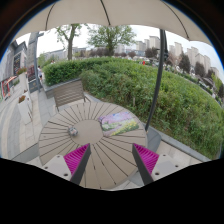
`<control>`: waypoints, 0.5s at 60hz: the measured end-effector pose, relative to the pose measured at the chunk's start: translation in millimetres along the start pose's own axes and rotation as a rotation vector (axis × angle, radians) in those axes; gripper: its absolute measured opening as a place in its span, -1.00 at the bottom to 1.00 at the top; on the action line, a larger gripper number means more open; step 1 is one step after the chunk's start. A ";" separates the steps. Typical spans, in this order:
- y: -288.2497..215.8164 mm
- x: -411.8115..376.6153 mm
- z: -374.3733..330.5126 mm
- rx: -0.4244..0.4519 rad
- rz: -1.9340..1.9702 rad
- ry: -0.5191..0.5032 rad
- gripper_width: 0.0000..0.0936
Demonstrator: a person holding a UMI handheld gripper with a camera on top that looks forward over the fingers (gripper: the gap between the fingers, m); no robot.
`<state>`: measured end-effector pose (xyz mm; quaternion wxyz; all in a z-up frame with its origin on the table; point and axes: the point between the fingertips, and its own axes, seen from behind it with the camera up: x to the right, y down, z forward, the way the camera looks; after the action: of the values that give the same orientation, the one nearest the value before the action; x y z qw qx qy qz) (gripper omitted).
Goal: Arrange mouse
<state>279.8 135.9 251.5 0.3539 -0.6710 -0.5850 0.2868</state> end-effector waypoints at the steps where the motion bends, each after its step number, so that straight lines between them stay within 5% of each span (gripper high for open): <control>1: 0.6 -2.1 -0.2 -0.003 -0.004 -0.007 0.84; 30: 29.8 -167.4 46.9 -0.016 -0.117 -0.220 0.84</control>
<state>234.4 -24.9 195.0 0.2982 -0.6032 -0.6606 0.3328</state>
